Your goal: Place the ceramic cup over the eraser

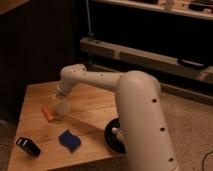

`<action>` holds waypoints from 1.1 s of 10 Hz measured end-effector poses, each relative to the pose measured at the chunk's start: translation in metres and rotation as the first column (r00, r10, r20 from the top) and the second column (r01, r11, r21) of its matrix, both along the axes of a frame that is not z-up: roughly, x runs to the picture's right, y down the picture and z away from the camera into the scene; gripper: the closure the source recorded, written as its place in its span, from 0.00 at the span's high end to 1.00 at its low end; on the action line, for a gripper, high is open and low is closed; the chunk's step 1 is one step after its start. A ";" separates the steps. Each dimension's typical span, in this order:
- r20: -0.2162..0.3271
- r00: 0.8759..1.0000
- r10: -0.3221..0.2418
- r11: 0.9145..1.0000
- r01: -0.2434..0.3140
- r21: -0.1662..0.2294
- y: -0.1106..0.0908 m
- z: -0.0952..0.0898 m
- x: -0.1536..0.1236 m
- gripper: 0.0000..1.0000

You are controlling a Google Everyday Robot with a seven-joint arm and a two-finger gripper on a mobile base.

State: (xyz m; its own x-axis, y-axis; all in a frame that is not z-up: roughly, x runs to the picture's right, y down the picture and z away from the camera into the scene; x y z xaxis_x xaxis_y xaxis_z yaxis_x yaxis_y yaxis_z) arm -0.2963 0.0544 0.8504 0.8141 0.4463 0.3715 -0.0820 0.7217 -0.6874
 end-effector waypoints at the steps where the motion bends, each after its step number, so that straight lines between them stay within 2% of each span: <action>1: 0.012 1.000 -0.010 1.000 0.010 -0.013 0.000 0.001 0.001 0.24; 2: 0.024 1.000 -0.014 1.000 0.014 -0.026 0.000 0.002 0.003 0.15; 4: 0.014 1.000 -0.009 0.999 0.009 -0.032 -0.003 0.000 0.009 0.00; 6: 0.006 1.000 0.008 1.000 -0.008 -0.007 -0.019 -0.013 0.015 0.00; 9: 0.004 1.000 0.009 0.997 -0.009 0.078 -0.063 -0.066 0.018 0.00; 10: 0.016 1.000 0.003 0.993 -0.005 0.119 -0.082 -0.094 0.016 0.00; 11: 0.031 1.000 -0.003 0.990 -0.001 0.143 -0.093 -0.115 0.012 0.00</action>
State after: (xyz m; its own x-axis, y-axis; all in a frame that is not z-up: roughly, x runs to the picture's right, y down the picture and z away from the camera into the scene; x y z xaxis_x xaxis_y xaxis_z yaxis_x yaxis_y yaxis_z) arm -0.2844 -0.0382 0.7354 0.8017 0.3856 0.4568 -0.0612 0.8131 -0.5789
